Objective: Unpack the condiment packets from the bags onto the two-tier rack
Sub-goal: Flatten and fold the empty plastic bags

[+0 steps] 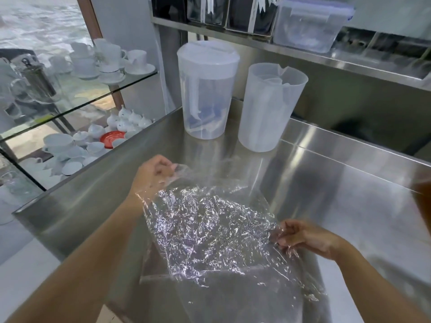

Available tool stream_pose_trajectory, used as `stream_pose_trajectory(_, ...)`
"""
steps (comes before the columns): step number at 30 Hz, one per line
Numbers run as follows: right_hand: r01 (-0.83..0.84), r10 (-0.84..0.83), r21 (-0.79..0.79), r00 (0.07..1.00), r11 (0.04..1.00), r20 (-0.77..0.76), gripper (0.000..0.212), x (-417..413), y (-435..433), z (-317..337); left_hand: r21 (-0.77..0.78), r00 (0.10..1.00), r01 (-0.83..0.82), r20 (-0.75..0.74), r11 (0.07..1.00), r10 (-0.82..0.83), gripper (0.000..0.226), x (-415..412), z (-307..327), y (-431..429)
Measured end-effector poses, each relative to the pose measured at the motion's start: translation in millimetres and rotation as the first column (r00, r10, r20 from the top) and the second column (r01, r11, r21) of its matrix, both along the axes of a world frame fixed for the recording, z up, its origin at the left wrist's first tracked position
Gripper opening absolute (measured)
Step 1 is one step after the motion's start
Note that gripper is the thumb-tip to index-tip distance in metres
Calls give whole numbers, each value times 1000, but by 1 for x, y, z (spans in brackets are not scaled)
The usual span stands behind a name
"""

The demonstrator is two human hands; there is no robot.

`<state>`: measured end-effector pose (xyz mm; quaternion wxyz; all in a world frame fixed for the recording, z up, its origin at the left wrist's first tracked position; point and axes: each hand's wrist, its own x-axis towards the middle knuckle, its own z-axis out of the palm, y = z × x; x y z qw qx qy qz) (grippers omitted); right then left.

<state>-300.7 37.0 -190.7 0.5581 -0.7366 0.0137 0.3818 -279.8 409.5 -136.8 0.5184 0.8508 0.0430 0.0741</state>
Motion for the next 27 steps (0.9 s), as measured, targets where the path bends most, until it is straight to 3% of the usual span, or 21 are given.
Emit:
stream_pose_trajectory(2,42,-42,-11,998,999,41,82,-1,6,9,-159,998,58,17,986,-56,17,2,23,-5)
stream_pose_trajectory(5,64,-73,101,994,993,82,72,0,22,25,-296,994,97,-14,950,-106,21,4,35,-14)
stream_pose_trajectory(9,188,-220,154,950,970,221,43,10,36,29,-135,995,97,50,986,-91,28,7,32,-17)
stream_pose_trajectory(12,308,-354,215,909,927,221,14,11,36,28,-38,991,129,-42,991,-131,38,10,42,-9)
stream_pose_trajectory(14,376,-431,253,875,891,219,8,9,31,28,23,989,123,-83,992,-121,43,7,56,-7)
stream_pose_trajectory(16,407,-461,252,862,878,210,4,6,24,22,-178,989,95,-97,979,-114,41,2,66,-7)
stream_pose_trajectory(18,434,-476,222,857,873,199,9,4,19,16,-443,979,103,-114,891,-170,35,-1,68,-6)
stream_pose_trajectory(20,470,-504,198,843,860,187,16,4,20,12,-507,954,116,-182,854,-238,31,-3,65,-8)
stream_pose_trajectory(23,501,-537,203,817,841,210,16,4,28,9,-448,958,29,-241,893,-152,67,0,48,-13)
stream_pose_trajectory(25,455,-478,146,840,879,256,10,2,36,8,-460,961,-185,-269,869,62,91,-1,31,-16)
stream_pose_trajectory(27,421,-416,55,852,905,317,9,6,40,4,-446,892,-378,-409,811,191,109,-6,11,-17)
